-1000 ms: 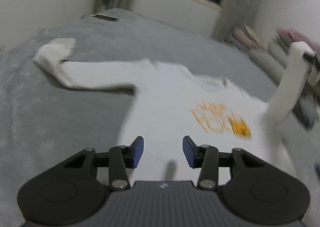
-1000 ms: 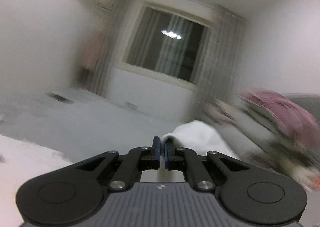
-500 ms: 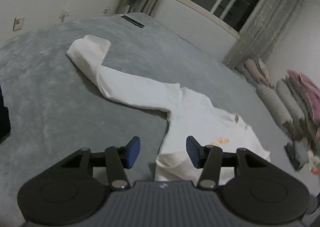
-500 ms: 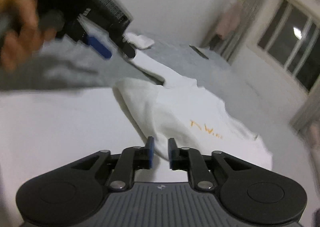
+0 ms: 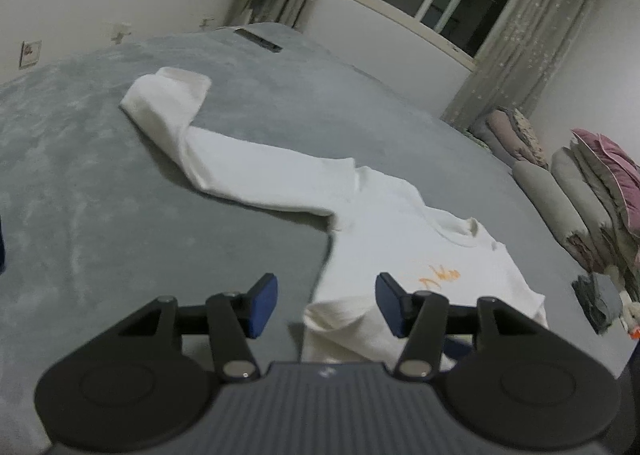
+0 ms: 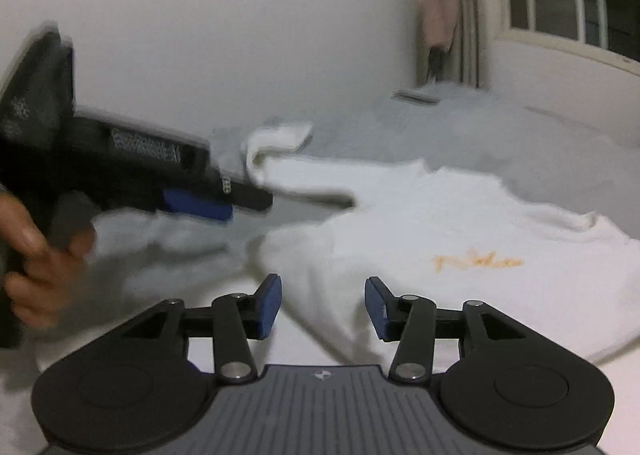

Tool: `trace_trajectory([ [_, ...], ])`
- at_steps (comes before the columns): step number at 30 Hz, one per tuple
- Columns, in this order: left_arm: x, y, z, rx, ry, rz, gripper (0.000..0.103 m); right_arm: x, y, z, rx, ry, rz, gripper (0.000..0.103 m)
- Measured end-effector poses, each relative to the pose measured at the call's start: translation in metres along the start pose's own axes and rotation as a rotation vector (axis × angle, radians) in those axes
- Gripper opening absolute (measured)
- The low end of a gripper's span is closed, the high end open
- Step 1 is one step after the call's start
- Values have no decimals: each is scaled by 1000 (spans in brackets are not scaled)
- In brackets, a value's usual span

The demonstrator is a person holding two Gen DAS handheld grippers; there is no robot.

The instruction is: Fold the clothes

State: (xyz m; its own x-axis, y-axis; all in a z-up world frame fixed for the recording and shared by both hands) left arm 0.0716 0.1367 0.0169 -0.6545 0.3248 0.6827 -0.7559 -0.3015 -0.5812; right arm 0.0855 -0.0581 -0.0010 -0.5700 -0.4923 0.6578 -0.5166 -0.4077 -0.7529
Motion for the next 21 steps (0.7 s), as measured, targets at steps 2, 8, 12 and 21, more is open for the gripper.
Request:
trace_trajectory([
  [2, -2, -2, -3, 19, 12, -9, 52, -9, 1, -10, 50, -8, -34, 24],
  [8, -2, 0, 2, -5, 9, -11, 52, 22, 14, -34, 240, -100, -105, 17],
  [12, -1, 4, 7, -30, 14, -18, 52, 24, 24, -33, 213, -73, -128, 18],
  [21, -9, 24, 40, -263, -13, -65, 32, 44, 27, 23, -73, -47, -88, 45],
])
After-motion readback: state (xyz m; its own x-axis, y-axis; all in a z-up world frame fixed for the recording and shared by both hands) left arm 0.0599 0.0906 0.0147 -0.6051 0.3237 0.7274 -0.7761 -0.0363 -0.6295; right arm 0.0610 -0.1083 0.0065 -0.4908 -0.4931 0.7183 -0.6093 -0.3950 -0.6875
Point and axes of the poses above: each gripper's, at about its wrist camera, not at the fingertips, and x roughly against the way its jaws point, z to its right, y to its underside, the point moved 3 cm from there along -x, roughly the way its jaws point, and after that the axes turned 10 degrees about -z, right-handed, at the moved point
